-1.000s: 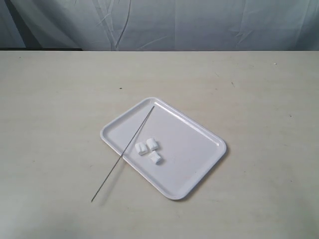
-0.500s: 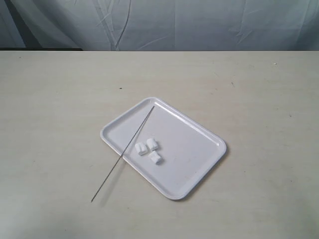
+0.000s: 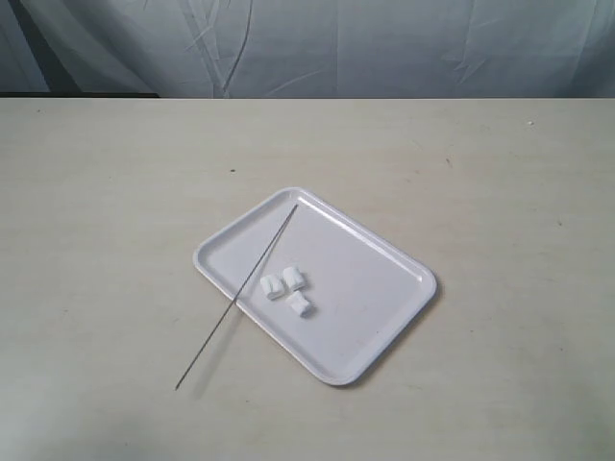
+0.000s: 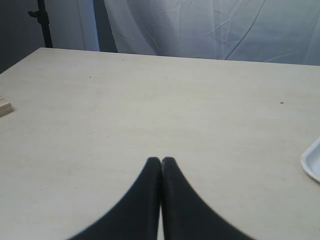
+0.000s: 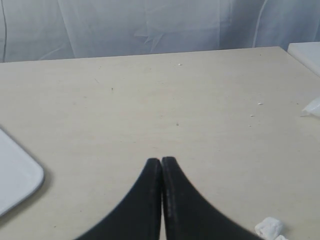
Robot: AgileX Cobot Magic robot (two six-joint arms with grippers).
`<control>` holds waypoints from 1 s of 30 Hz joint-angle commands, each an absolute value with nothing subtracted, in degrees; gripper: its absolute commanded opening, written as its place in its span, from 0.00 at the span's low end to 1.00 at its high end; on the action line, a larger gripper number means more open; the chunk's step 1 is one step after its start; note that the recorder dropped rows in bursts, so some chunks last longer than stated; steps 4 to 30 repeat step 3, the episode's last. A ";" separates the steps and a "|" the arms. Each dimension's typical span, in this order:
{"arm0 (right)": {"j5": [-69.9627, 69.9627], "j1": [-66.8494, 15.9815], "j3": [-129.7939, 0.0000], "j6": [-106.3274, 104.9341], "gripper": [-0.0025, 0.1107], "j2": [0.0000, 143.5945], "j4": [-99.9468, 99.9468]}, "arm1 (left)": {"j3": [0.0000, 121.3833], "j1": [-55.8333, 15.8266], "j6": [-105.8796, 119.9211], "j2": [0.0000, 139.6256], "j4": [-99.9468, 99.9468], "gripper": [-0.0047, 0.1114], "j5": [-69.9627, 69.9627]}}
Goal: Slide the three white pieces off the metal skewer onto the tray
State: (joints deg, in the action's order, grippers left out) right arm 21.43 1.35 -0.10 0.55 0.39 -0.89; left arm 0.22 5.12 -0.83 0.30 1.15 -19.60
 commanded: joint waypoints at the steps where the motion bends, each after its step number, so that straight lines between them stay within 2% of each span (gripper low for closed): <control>1: 20.62 1.66 0.00 0.43 0.03 0.00 -0.78 | 0.00 5.15 -1.04 0.00 0.75 0.04 -19.28; 30: 20.62 1.66 0.00 0.43 0.03 0.00 -0.78 | 0.00 5.15 -1.04 0.00 0.75 0.04 -19.28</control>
